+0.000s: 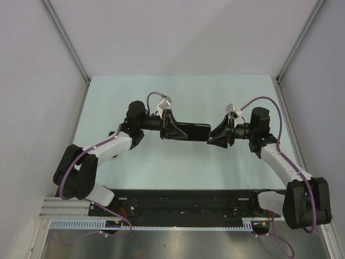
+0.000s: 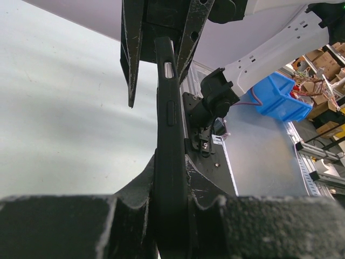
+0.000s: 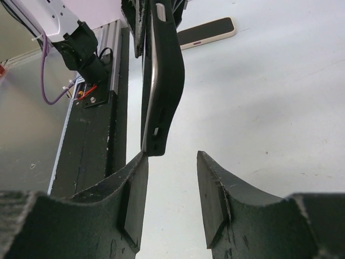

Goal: Take the phone out of the phone case
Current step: Remove the phone case from the phone.

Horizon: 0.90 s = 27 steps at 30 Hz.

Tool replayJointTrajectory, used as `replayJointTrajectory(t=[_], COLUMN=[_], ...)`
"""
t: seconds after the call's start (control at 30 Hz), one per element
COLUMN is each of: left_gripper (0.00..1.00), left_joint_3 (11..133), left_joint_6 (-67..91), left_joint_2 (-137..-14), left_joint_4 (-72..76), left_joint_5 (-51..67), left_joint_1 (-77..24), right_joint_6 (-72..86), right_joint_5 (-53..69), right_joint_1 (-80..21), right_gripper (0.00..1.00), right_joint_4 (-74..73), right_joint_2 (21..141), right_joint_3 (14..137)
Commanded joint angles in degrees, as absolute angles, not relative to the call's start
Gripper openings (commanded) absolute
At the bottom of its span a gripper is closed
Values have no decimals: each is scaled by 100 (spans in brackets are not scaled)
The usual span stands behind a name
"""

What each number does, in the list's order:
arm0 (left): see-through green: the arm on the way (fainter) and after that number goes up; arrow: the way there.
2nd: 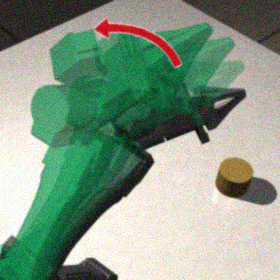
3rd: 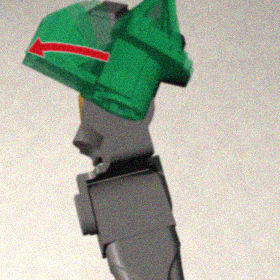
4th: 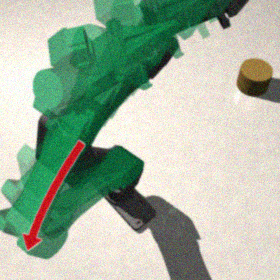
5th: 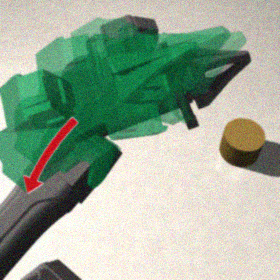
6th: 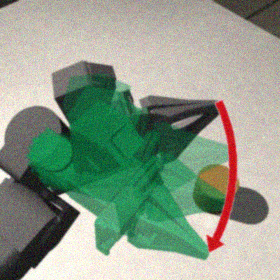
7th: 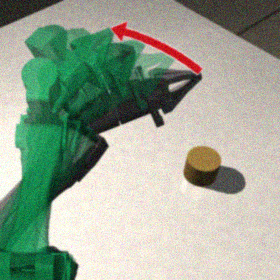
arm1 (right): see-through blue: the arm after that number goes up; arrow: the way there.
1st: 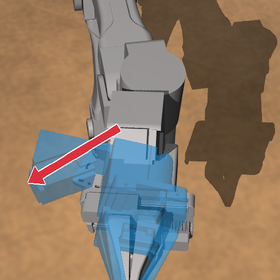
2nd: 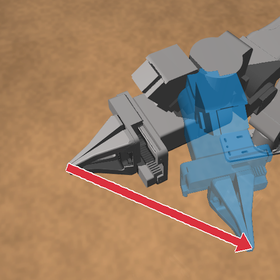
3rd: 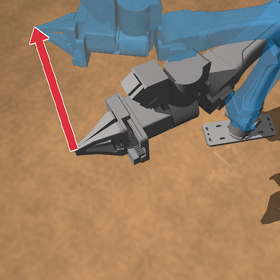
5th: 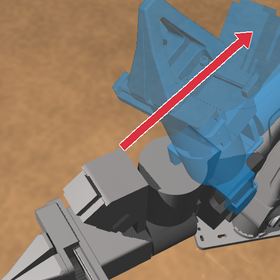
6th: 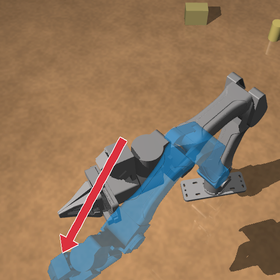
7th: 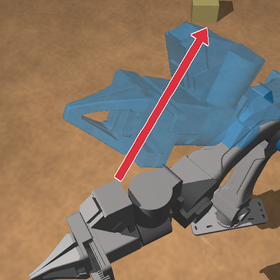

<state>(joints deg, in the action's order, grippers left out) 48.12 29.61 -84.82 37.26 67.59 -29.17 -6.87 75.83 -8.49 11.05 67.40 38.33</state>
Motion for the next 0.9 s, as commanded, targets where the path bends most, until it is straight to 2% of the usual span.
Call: replayJointTrajectory(t=[0.0, 0.87], left_gripper=[0, 0], left_joint_3=[5018, 5010], left_joint_6=[3120, 3076], left_joint_2=[-8279, -8332], left_joint_4=[4096, 4096], left_joint_5=[7848, 8314], left_joint_1=[-3190, -3489], right_joint_6=[-650, 439], right_joint_5=[6540, 5802], right_joint_1=[-730, -598], right_gripper=[44, 45], right_joint_4=[1635, 2338], right_joint_2=[6855, 7049], right_joint_3=[3876, 3876])
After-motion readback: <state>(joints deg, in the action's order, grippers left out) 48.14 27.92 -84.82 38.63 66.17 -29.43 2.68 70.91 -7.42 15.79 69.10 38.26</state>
